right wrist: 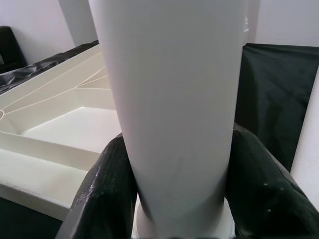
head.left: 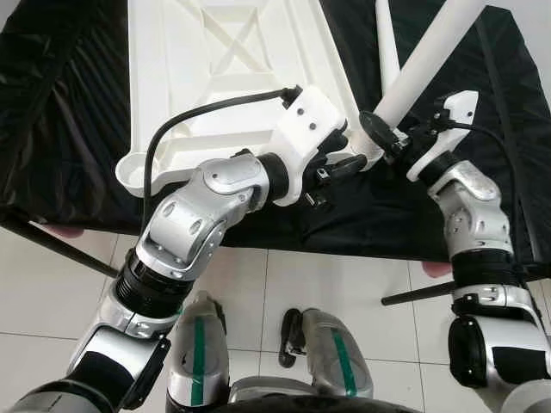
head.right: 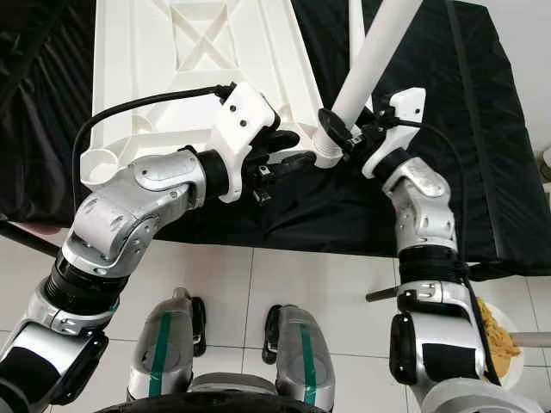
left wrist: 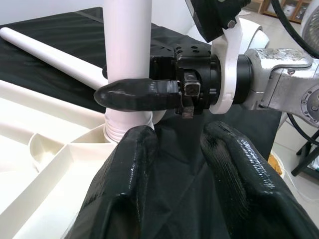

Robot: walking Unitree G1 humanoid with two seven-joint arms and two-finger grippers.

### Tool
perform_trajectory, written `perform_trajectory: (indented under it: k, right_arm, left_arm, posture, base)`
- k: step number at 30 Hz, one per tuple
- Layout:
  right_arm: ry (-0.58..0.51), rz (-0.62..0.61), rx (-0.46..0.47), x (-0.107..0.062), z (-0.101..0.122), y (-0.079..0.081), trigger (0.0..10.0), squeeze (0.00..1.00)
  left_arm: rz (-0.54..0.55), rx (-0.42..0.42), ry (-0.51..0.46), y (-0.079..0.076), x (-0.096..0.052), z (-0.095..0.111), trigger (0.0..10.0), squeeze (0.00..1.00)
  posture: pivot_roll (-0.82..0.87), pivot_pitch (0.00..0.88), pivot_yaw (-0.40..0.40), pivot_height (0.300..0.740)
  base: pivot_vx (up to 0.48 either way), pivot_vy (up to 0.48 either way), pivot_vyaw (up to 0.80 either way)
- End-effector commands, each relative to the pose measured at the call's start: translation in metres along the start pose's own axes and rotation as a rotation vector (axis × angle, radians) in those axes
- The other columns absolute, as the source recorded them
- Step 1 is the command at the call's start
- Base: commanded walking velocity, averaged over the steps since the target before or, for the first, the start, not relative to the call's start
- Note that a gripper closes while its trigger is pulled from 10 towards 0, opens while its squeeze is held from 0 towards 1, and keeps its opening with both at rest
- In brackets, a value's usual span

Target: Building children table

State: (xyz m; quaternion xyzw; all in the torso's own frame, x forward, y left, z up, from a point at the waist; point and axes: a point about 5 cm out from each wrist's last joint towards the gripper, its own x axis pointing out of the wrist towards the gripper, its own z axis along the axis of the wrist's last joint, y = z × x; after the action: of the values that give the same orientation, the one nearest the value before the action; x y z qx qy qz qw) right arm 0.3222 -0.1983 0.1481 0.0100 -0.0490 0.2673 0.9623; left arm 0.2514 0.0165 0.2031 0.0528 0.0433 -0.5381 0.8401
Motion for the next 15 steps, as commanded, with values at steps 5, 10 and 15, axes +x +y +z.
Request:
perform_trajectory:
  k: [5, 10, 15]
  right_arm:
    - [-0.030, -0.164, 0.043, 0.001, -0.005, 0.003, 10.0, 0.00]
    - [-0.037, -0.199, 0.048, 0.001, -0.005, 0.004, 10.0, 0.00]
    - [-0.066, -0.297, 0.073, 0.002, -0.003, 0.013, 10.0, 0.00]
  left_arm:
    - [-0.028, 0.004, 0.005, -0.004, 0.000, 0.000, 10.0, 0.00]
    - [-0.028, 0.004, 0.005, -0.004, 0.000, 0.000, 10.0, 0.00]
    - [-0.029, 0.002, 0.004, -0.005, 0.000, 0.001, 10.0, 0.00]
  posture:
    - [0.05, 0.018, -0.069, 0.740]
    - [0.05, 0.022, -0.070, 0.740]
    - [0.05, 0.027, -0.071, 0.740]
  base:
    - [0.000, 0.000, 0.00]
    - [0.000, 0.000, 0.00]
    - [0.000, 0.000, 0.00]
